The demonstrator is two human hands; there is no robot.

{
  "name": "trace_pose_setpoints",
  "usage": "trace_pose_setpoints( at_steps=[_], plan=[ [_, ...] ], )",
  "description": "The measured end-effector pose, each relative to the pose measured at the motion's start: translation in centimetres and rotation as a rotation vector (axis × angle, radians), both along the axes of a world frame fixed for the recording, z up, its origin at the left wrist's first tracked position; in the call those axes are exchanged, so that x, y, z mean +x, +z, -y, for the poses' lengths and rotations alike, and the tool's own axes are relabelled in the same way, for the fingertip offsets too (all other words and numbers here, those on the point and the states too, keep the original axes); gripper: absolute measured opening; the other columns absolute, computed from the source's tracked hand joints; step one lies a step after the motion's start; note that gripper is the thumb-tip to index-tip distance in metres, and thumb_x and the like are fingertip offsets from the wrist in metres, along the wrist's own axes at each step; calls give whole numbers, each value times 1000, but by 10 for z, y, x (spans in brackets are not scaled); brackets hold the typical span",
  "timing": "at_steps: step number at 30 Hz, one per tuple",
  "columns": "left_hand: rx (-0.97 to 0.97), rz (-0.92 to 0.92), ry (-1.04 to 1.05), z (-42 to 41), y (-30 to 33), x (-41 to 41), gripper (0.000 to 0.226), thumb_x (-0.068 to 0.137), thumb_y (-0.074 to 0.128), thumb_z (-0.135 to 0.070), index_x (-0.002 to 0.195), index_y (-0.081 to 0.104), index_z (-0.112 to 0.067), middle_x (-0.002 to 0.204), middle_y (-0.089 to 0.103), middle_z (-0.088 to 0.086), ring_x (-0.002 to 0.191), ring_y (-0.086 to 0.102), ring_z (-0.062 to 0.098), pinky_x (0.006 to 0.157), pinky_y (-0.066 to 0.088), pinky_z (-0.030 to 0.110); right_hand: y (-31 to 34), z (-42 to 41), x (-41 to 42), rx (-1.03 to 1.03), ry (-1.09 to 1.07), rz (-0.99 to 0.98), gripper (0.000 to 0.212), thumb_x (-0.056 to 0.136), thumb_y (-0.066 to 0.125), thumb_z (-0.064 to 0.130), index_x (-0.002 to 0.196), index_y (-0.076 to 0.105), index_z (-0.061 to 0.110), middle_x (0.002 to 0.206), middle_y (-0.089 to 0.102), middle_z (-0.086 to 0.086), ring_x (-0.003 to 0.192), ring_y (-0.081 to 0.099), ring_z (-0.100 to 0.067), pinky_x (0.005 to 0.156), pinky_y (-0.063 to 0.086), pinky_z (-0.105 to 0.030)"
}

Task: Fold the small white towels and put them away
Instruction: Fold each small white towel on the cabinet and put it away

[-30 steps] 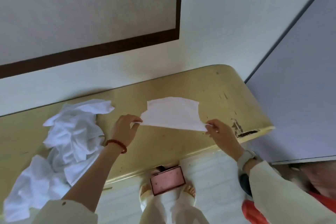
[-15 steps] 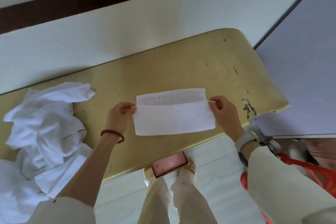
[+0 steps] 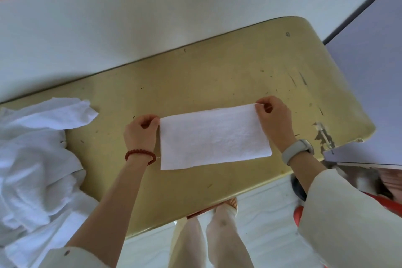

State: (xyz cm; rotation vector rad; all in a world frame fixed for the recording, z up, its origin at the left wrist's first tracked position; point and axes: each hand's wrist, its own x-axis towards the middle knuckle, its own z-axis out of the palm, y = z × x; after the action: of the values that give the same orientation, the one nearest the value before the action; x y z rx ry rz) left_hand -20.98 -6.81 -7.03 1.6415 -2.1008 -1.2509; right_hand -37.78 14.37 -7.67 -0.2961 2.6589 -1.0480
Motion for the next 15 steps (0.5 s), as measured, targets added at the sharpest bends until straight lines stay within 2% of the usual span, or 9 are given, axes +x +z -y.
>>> trace_pose_setpoints(
  at_steps=[3, 5, 8, 10, 12, 15],
  plan=[
    [-33, 32, -37, 0, -2, -2, 12, 86, 57, -18, 91, 68, -16, 87, 61, -7, 81, 53, 9, 73, 36, 21, -4, 0, -3, 62, 12, -34, 14, 88, 52, 10, 97, 62, 8, 99, 58, -6, 80, 48, -14, 70, 35, -23],
    [-46, 42, -54, 1, -3, -3, 11, 85, 58, -21, 92, 67, -19, 89, 62, -6, 81, 53, 10, 73, 36, 22, -6, 1, -5, 85, 47, -60, 15, 88, 51, 10, 98, 62, 8, 101, 57, -6, 78, 49, -14, 68, 36, -24],
    [-82, 55, -122, -1, -3, -4, 18, 87, 57, -24, 102, 66, -20, 96, 58, -6, 82, 51, 11, 75, 36, 22, -6, 0, -7, 76, 69, -79, 19, 90, 53, 15, 105, 62, 8, 109, 54, -8, 78, 51, -17, 70, 40, -25],
    [-155, 79, -208, -3, -3, -6, 20, 87, 58, -22, 104, 67, -18, 105, 55, -3, 89, 51, 14, 77, 35, 21, -5, 0, -6, 94, 102, -137, 21, 90, 55, 15, 108, 62, 8, 112, 53, -10, 85, 54, -22, 70, 41, -26],
    [-281, 101, -325, -5, -3, -9, 20, 86, 59, -17, 103, 68, -16, 111, 55, 2, 101, 49, 20, 80, 32, 21, -2, 4, -2, 110, 186, -302, 19, 88, 56, 10, 104, 65, 7, 105, 57, -13, 91, 53, -28, 68, 41, -29],
    [-421, 98, -563, -11, -5, -19, 19, 85, 60, -12, 100, 70, -15, 104, 62, 4, 104, 48, 26, 83, 30, 26, 1, 21, 7, 114, 403, -518, 18, 82, 56, 7, 94, 69, 9, 88, 63, -11, 80, 56, -29, 68, 41, -33]
  ],
)
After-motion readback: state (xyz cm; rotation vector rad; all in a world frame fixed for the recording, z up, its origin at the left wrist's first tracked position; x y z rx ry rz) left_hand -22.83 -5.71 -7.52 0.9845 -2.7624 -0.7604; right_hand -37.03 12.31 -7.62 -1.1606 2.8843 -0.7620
